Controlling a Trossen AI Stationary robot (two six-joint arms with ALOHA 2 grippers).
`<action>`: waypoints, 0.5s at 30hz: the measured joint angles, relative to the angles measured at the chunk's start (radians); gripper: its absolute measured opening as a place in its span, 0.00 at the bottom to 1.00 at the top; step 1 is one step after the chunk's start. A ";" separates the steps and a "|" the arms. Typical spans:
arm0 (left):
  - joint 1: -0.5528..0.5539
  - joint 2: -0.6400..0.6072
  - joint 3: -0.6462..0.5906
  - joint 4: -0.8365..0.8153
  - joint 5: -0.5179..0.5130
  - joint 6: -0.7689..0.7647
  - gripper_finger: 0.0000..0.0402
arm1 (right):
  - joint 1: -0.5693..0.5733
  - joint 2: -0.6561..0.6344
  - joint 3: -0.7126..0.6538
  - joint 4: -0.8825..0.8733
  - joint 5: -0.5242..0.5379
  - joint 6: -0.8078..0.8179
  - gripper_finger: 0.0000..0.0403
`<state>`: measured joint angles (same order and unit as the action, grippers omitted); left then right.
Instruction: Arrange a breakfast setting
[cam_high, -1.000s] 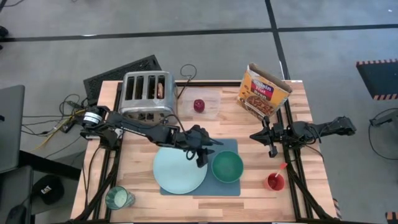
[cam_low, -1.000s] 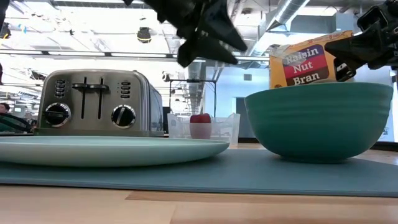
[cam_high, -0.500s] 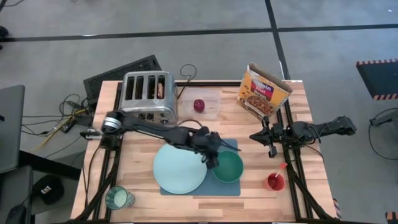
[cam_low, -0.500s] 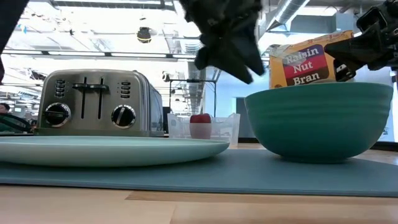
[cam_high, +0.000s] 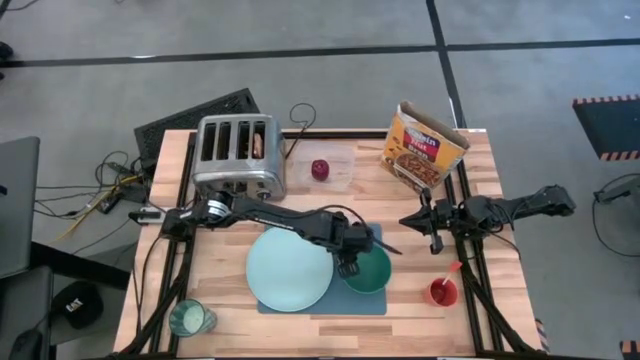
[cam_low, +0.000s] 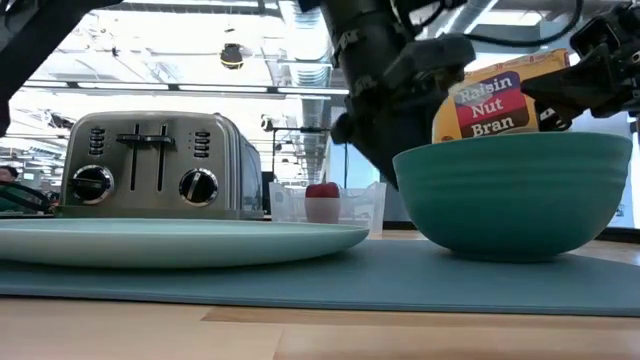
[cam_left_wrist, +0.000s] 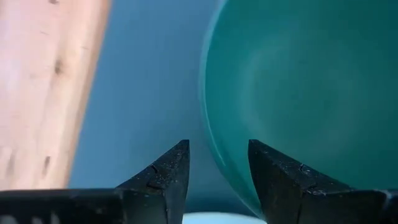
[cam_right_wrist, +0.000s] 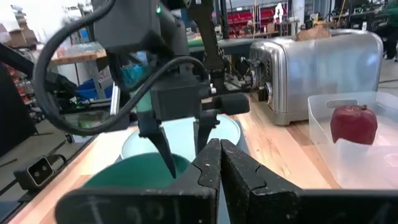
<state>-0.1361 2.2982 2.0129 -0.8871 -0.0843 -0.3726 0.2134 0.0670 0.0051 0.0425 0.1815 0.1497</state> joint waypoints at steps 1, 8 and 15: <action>0.000 0.000 0.000 0.003 0.005 0.013 0.37 | 0.000 0.003 0.000 0.000 0.000 0.000 0.09; 0.007 -0.003 0.001 0.040 0.033 0.121 0.20 | 0.000 0.025 0.000 0.000 0.000 0.000 0.09; 0.020 0.013 0.001 0.054 0.054 0.182 0.02 | 0.000 0.026 0.000 0.000 0.000 0.000 0.09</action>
<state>-0.1162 2.3108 2.0134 -0.8334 -0.0307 -0.1902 0.2134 0.0933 0.0051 0.0429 0.1811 0.1501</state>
